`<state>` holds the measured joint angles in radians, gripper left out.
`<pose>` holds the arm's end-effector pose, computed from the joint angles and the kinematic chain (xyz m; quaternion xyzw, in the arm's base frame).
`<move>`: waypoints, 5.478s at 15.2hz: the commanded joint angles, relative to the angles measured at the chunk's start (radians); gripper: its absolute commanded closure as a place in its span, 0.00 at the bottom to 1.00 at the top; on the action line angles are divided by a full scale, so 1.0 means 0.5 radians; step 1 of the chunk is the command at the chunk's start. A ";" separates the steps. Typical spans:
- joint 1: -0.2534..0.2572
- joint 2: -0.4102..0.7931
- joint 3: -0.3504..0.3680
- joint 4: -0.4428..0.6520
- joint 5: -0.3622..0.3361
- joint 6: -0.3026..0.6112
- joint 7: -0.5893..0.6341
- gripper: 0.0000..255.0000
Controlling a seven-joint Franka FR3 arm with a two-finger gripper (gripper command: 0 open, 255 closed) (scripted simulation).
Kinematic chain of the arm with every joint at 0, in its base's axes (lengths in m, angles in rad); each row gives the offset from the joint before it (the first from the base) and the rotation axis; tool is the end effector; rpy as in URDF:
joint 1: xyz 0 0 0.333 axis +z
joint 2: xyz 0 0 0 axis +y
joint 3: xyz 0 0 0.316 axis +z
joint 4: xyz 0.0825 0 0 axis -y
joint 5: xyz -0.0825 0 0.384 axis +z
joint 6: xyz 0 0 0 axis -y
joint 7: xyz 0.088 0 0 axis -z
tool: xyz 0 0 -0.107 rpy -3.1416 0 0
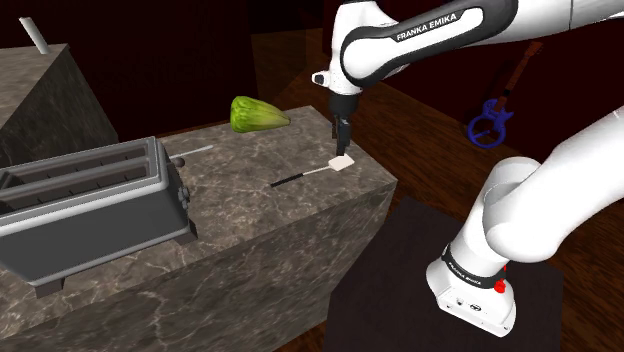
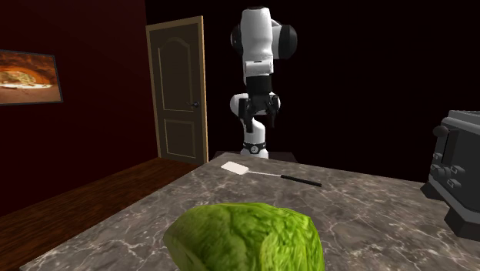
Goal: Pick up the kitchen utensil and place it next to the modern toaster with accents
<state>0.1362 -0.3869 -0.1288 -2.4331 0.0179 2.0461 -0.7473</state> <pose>0.4247 0.0026 0.4461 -0.9289 -0.3689 -0.0100 0.0306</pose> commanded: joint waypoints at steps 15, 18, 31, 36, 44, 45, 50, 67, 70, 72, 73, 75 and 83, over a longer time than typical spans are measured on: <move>0.173 0.679 -0.079 0.083 0.113 0.653 -0.836 0.00; 0.173 0.679 -0.079 0.083 0.113 0.653 -0.836 0.00; 0.173 0.679 -0.079 0.083 0.113 0.653 -0.836 1.00; 0.171 0.608 -0.078 0.124 0.089 0.542 -0.814 1.00; 0.167 0.488 -0.072 0.229 0.055 0.320 -0.780 1.00; 0.166 0.475 -0.072 0.244 0.051 0.293 -0.776 1.00; 0.165 0.418 -0.067 0.325 0.037 0.155 -0.760 1.00; 0.164 0.308 -0.055 0.678 0.014 -0.306 -0.722 1.00; 0.165 0.302 -0.053 0.753 0.012 -0.386 -0.718 1.00; 0.165 0.300 -0.052 0.805 0.012 -0.440 -0.715 1.00; 0.166 0.300 -0.052 0.832 0.012 -0.467 -0.714 1.00; 0.166 0.301 -0.051 0.886 0.012 -0.521 -0.711 1.00; 0.168 0.322 -0.050 1.123 0.014 -0.737 -0.704 1.00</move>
<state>0.2202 -0.2288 -0.1540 -1.8897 0.0248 1.6938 -1.0998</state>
